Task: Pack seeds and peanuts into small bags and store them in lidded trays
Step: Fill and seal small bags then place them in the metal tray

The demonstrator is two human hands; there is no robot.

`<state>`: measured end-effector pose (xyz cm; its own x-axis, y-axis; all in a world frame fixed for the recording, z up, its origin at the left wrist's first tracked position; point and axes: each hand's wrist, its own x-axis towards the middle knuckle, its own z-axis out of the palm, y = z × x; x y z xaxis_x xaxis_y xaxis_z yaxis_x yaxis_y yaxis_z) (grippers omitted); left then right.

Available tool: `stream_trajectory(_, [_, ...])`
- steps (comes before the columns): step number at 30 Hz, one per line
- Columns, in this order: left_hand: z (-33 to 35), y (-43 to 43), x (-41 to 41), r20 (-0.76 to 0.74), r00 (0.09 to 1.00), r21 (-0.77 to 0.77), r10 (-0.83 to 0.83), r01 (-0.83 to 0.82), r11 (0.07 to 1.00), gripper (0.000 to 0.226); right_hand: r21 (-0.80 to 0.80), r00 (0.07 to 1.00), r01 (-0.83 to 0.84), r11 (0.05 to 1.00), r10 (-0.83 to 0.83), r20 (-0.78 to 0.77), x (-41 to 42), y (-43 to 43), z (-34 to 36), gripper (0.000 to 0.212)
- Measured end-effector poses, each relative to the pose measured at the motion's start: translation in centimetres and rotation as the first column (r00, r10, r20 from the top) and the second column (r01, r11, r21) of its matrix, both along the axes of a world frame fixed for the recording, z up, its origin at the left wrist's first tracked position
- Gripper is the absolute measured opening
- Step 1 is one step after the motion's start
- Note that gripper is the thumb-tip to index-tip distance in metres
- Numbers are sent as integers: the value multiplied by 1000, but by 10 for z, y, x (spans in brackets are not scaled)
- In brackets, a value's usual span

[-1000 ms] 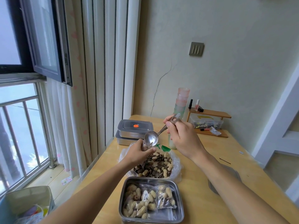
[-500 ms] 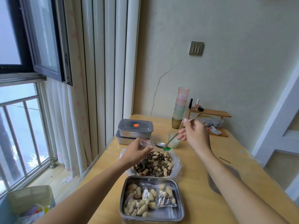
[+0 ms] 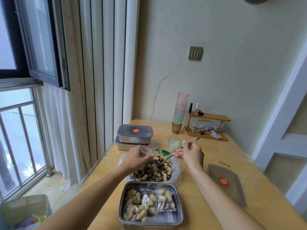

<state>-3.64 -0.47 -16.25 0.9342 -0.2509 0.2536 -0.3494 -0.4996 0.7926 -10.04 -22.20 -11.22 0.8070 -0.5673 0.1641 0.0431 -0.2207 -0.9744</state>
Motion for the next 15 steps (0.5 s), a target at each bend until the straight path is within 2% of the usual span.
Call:
stream_trajectory(9, [-4, -3, 1, -12, 1000, -16, -7, 7, 1000, 51, -275, 992, -1, 961, 36, 122, -10, 10, -11, 23])
stream_trajectory(13, [-6, -2, 3, -16, 1000, -13, -12, 12, 1000, 56, -271, 986, 17, 963, 29, 166, -12, 12, -17, 23])
stream_trajectory(15, [-7, -1, 4, -14, 1000, -4, -11, 11, 1000, 60, -197, 985, 38, 980, -4, 170, -13, 11, -19, 24])
